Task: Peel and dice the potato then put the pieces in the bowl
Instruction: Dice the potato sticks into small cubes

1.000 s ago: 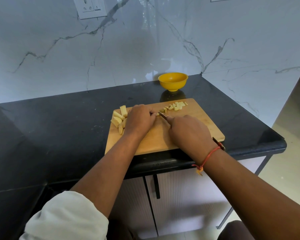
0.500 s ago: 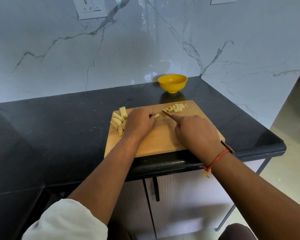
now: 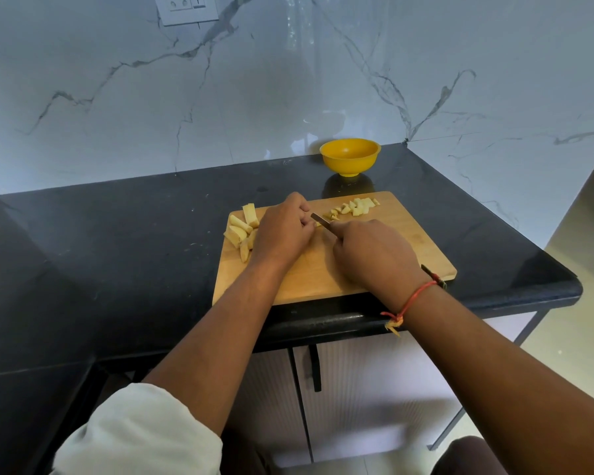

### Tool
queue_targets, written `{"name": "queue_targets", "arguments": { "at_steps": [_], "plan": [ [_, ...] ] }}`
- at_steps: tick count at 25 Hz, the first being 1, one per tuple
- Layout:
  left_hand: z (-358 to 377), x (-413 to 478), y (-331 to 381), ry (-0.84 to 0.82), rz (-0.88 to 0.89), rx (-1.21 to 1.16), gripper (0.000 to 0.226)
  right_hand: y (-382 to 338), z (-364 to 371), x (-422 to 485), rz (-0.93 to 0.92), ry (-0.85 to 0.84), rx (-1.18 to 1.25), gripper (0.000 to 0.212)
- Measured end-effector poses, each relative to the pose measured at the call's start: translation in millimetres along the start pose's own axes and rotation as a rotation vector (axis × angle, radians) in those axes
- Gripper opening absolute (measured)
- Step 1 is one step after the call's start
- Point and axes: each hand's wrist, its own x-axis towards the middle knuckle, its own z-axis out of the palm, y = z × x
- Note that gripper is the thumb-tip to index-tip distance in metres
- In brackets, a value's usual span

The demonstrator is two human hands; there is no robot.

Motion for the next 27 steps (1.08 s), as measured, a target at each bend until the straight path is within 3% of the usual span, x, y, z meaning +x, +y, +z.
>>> {"name": "queue_targets", "arguments": {
  "at_steps": [5, 11, 17, 27],
  "plan": [
    [-0.8, -0.9, 1.0, 0.000, -0.011, 0.001, 0.015, 2.5, -9.7, -16.6, 0.009, -0.071, -0.024, 0.047],
    [-1.5, -1.8, 0.6, -0.004, -0.008, 0.010, 0.014, 12.6, -16.2, -36.4, -0.006, -0.027, -0.099, 0.056],
    [-1.6, -3.5, -1.7, 0.008, -0.006, -0.007, 0.017, 5.3, -10.8, -19.1, -0.006, 0.086, -0.014, 0.050],
    [1.4, -0.5, -4.6, 0.040, -0.024, 0.004, 0.014, -12.7, 1.2, 0.2, -0.010, -0.007, -0.003, 0.040]
  ]
}}
